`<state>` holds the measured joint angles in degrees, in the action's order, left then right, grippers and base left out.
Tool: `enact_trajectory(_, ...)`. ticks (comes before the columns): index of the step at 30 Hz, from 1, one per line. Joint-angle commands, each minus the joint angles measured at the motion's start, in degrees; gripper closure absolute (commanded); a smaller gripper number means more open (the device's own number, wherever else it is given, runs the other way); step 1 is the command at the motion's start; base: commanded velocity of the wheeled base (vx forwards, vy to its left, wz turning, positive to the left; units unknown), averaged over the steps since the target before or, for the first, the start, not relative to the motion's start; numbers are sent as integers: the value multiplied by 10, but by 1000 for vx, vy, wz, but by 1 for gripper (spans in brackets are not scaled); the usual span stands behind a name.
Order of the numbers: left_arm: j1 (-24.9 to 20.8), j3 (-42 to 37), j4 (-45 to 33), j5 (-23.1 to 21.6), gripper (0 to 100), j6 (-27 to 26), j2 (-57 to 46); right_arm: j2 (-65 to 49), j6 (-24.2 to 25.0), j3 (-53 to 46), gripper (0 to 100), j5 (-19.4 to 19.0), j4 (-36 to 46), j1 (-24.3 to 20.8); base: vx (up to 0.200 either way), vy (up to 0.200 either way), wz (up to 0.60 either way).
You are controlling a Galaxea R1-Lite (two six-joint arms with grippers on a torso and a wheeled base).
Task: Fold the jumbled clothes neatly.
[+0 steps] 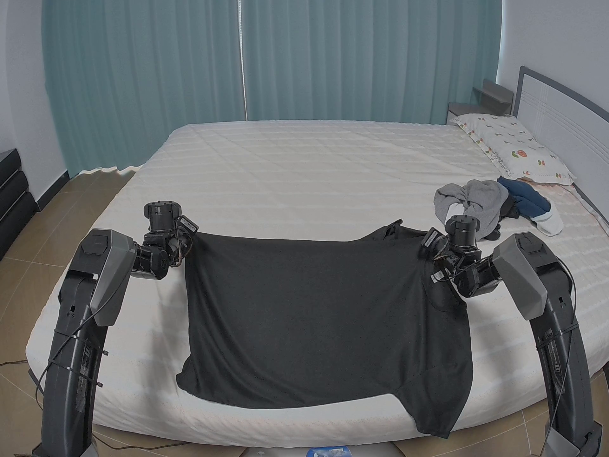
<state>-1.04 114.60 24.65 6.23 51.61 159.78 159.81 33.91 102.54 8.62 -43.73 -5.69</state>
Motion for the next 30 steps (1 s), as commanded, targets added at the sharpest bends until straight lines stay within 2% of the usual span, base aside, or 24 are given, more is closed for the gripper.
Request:
enact_trajectory(1, 0, 0, 3, -5, 100, 2, 6, 9, 0, 6, 100, 0, 0, -2, 0, 0, 0)
enact_trajectory(5, -1, 0, 5, -7, 100, 2, 11, 9, 0, 6, 100, 0, 3, -2, 0, 0, 0)
enact_trajectory(6, -1, 0, 5, -7, 100, 2, 12, 10, 0, 4, 0, 0, 3, -2, 0, 0, 0)
enact_trajectory(8, -1, 0, 3, -7, 100, 2, 13, 9, -1, -2, 0, 0, 2, -4, 0, 0, 0)
enact_trajectory(9, -1, 0, 0, -7, 0, 2, 13, 9, -1, -8, 0, 0, 0, -4, 0, 0, 0)
enact_trajectory(14, -1, 0, -1, -3, 0, 2, 8, -20, -3, -46, 0, -5, -1, -4, 0, 0, 0)
enact_trajectory(18, 3, -68, 0, -6, 0, 3, -41, -94, -1, -121, 0, -20, 0, 3, 0, 0, 0)
enact_trajectory(24, 8, -216, 7, -32, 0, 3, -158, -224, 2, -295, 0, -78, -1, 19, 0, 0, 0)
enact_trajectory(25, 8, -216, 7, -32, 0, 3, -158, -224, 2, -295, 0, -78, -1, 19, 0, 0, 0)
enact_trajectory(27, 17, -315, 26, -70, 0, 4, -224, -288, 19, -387, 0, -114, -2, 19, 0, 0, 0)
enact_trajectory(28, 17, -325, 29, -74, 0, 4, -231, -295, 21, -396, 0, -118, -2, 19, 0, 0, 0)
enact_trajectory(29, 18, -389, 56, -90, 0, 5, -267, -329, 39, -444, 0, -135, -1, 19, 0, 0, 0)
enact_trajectory(30, 18, -402, 62, -92, 0, 5, -272, -335, 41, -453, 0, -137, -1, 18, 0, 0, 0)
